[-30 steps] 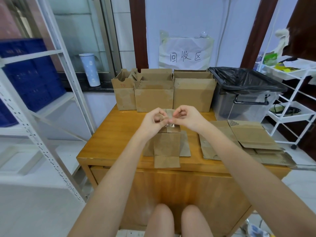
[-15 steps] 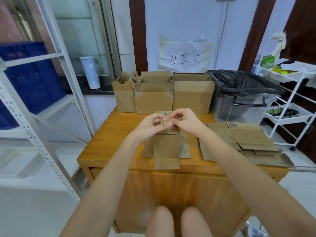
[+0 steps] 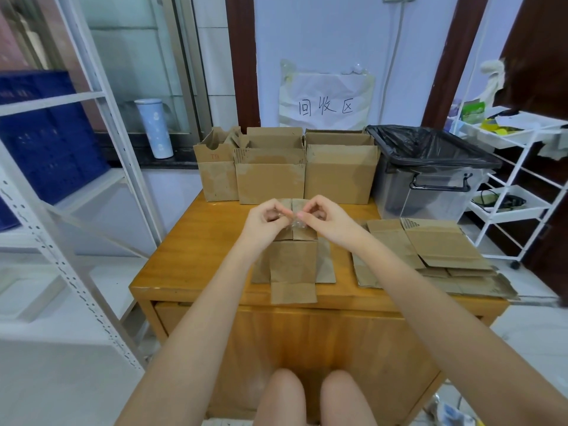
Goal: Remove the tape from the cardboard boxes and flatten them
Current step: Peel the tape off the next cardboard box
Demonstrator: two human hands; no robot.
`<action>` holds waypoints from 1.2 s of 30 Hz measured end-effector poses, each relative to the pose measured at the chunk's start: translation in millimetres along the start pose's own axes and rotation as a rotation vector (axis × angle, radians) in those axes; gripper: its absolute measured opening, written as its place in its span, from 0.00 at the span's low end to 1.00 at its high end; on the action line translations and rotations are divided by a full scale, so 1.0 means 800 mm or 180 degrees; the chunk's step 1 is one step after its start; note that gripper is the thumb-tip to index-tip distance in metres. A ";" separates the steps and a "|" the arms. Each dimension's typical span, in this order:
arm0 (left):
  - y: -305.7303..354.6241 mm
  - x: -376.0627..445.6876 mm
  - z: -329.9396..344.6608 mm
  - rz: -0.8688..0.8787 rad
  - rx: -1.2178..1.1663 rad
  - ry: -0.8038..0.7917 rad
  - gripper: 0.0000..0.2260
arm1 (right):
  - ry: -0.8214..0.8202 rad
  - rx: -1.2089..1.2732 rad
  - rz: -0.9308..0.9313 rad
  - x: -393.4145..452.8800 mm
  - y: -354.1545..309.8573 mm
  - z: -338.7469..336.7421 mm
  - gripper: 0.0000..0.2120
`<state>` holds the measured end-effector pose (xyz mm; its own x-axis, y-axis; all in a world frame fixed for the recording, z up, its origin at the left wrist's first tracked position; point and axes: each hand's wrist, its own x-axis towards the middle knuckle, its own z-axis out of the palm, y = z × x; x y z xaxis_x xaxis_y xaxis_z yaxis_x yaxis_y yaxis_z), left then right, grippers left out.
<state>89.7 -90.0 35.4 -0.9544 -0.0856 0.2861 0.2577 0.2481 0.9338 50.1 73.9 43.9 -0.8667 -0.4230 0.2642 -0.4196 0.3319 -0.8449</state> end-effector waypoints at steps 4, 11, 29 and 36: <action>0.000 -0.003 0.000 0.0062 -0.0108 0.0003 0.07 | -0.0188 -0.0159 -0.0040 0.000 0.001 -0.004 0.13; -0.004 -0.011 -0.004 0.0262 -0.0040 -0.0354 0.07 | -0.0691 -0.0882 -0.0284 0.006 -0.004 -0.022 0.13; -0.001 0.005 -0.003 0.0879 0.2395 -0.0122 0.06 | -0.0315 -0.0191 -0.0453 0.003 0.008 -0.020 0.05; -0.012 0.004 0.000 0.1138 0.1815 0.0093 0.04 | -0.0344 0.0255 -0.0380 0.006 0.013 -0.018 0.07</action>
<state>84.1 -92.4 27.7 -0.8186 0.0725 0.5697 0.4295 0.7360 0.5234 37.8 87.8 42.9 -0.7762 -0.5450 0.3171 -0.4912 0.2074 -0.8460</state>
